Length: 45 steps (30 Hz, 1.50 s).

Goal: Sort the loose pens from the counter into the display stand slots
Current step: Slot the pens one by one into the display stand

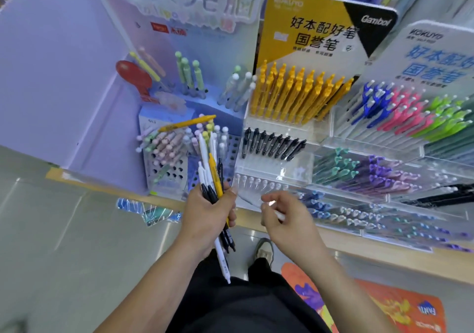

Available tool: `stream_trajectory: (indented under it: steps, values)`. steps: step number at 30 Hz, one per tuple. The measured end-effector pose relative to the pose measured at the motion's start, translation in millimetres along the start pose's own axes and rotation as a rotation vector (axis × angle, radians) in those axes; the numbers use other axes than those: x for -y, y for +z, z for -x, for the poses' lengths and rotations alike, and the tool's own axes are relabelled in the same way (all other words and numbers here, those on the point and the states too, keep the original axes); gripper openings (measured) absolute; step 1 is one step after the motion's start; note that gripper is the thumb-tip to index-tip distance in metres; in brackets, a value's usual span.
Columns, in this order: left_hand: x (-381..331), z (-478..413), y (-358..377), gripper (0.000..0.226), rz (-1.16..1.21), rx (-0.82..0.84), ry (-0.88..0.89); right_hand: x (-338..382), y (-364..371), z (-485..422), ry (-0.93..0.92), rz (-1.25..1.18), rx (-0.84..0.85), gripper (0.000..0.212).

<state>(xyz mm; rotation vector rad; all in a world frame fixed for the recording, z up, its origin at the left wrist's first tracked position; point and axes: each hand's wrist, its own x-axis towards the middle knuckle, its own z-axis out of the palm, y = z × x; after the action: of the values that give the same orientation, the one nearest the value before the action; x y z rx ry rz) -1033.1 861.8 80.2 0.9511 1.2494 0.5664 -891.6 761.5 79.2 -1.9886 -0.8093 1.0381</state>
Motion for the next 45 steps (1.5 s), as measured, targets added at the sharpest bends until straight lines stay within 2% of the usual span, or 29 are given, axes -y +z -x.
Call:
stream_trajectory:
  steps: [3,6,10,21,29,37,39,42,45]
  values:
    - [4,-3,-9,0.008,-0.03,0.022,0.031,-2,13,-5,-0.059,0.156,-0.142,0.021]
    - [10,-7,-20,0.013,-0.071,0.03,0.036,-2,25,-11,-0.181,0.225,-0.264,0.015]
    - [16,-11,-32,0.013,-0.085,0.033,0.033,-10,39,-22,-0.33,0.345,-0.326,0.02]
    - [26,-12,-46,0.012,-0.089,0.081,-0.02,-13,62,-52,-0.307,0.406,-0.406,0.027]
    - [27,-13,-58,0.01,-0.102,0.098,-0.017,-23,65,-58,-0.302,0.554,-0.365,0.045]
    - [28,-17,-51,0.013,-0.069,0.094,-0.026,-17,77,-61,-0.195,0.436,-0.1,0.026]
    - [26,-17,-47,0.013,-0.049,0.082,-0.015,-21,72,-62,-0.215,0.496,-0.143,0.029]
    - [23,-16,-36,0.014,-0.035,0.031,0.01,-17,72,-66,-0.229,0.572,-0.253,0.046]
    - [21,-13,-26,0.017,0.011,-0.038,0.009,-1,77,-71,-0.22,0.733,-0.192,0.052]
